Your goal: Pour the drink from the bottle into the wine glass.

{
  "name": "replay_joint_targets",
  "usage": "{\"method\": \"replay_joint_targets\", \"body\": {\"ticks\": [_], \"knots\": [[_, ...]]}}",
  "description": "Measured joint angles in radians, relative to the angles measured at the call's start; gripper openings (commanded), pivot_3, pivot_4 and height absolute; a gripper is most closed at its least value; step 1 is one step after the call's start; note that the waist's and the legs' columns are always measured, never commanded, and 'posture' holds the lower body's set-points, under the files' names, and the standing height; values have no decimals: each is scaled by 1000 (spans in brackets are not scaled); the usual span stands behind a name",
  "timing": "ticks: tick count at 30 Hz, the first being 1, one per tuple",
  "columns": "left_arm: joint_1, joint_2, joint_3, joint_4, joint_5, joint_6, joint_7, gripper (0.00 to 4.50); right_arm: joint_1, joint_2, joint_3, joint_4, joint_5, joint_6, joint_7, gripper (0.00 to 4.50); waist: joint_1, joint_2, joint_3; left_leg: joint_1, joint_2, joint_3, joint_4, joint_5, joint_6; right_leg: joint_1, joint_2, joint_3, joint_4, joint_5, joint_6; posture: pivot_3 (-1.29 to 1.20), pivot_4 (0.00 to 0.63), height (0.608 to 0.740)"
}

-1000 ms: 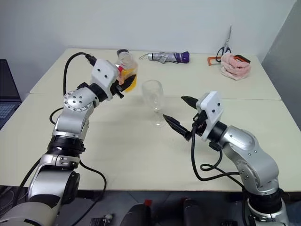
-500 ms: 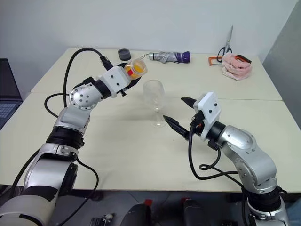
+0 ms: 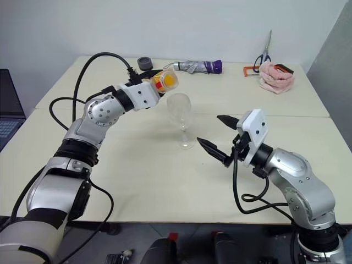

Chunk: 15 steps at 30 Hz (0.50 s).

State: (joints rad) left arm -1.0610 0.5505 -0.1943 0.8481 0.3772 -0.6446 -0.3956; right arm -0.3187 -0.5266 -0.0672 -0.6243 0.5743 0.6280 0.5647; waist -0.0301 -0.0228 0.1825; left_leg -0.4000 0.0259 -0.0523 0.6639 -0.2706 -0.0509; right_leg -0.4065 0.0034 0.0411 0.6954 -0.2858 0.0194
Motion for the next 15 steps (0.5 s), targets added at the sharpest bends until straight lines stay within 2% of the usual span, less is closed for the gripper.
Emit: {"method": "replay_joint_targets", "body": {"ticks": [15], "knots": [[-49, 33, -45, 66, 97, -66, 81, 1786, 14, -45, -32, -5, 58, 12, 3, 4500, 0, 0, 0, 0, 0, 0, 0, 0, 0, 0, 0, 0, 0, 0, 0, 0, 150, 740]]}}
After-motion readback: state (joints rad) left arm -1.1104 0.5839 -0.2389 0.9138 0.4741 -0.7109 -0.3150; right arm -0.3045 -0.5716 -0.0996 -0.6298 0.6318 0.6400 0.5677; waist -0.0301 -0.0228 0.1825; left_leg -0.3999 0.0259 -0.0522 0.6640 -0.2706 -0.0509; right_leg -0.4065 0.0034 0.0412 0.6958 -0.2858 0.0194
